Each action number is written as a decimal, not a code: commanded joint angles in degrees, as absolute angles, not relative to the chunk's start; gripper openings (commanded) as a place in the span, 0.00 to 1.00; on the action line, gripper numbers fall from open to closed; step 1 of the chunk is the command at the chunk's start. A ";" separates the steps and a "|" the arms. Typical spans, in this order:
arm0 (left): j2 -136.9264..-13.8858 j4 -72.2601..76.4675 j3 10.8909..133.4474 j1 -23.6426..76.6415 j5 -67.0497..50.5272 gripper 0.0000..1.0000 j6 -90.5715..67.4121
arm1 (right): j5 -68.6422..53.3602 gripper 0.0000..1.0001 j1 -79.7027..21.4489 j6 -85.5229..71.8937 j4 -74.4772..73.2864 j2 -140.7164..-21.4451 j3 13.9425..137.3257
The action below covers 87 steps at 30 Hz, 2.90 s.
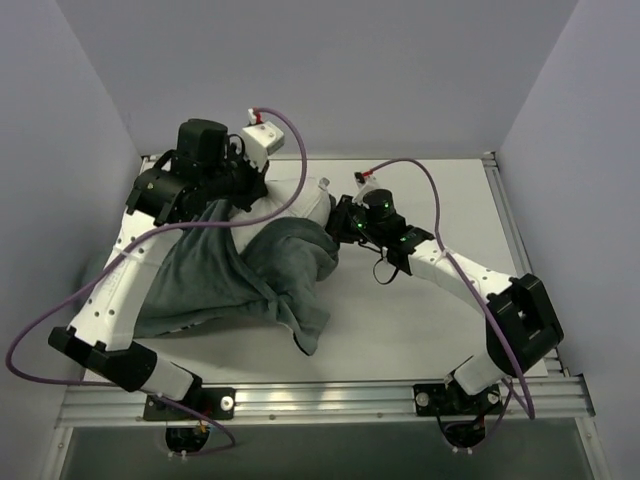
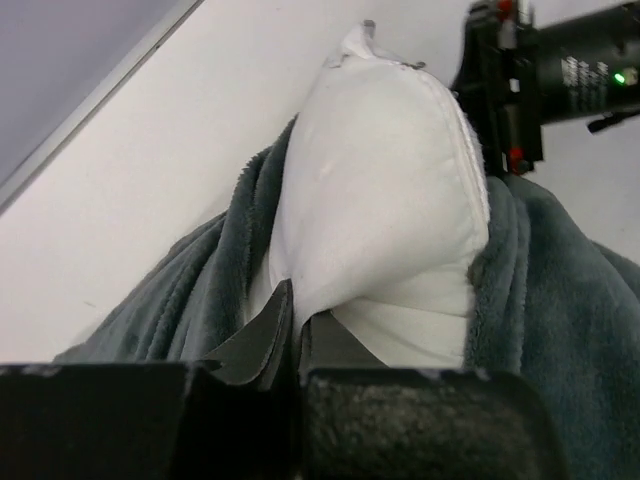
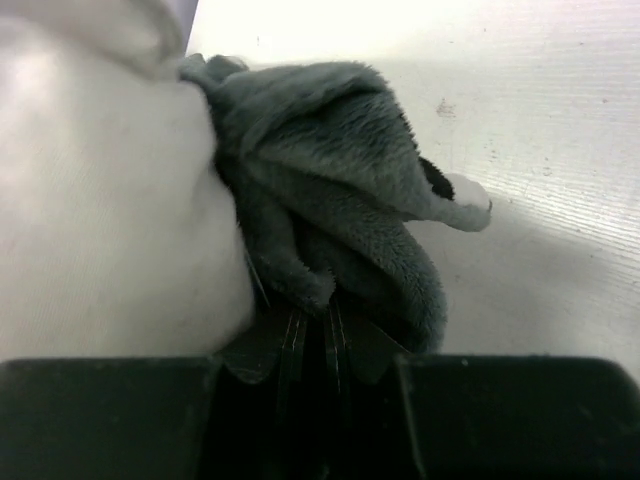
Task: Remove the pillowcase from the pillow
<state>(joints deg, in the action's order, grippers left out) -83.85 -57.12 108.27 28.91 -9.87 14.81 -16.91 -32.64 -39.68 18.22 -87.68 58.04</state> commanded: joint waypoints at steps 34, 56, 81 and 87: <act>-84.29 -39.46 102.92 23.47 -10.81 0.02 9.67 | -7.29 0.64 -45.53 -27.50 -1.06 -84.19 73.48; -93.96 -44.38 126.91 3.16 -7.46 0.02 6.51 | -6.77 0.00 -36.91 -30.67 -2.90 -67.41 37.36; -81.65 -40.78 104.85 19.86 -19.60 0.02 3.34 | -8.95 1.00 -34.97 -23.01 -7.93 -78.12 78.67; -81.74 -40.25 103.54 20.30 -19.51 0.02 3.08 | -15.64 1.00 -44.81 -34.53 9.39 -87.43 76.73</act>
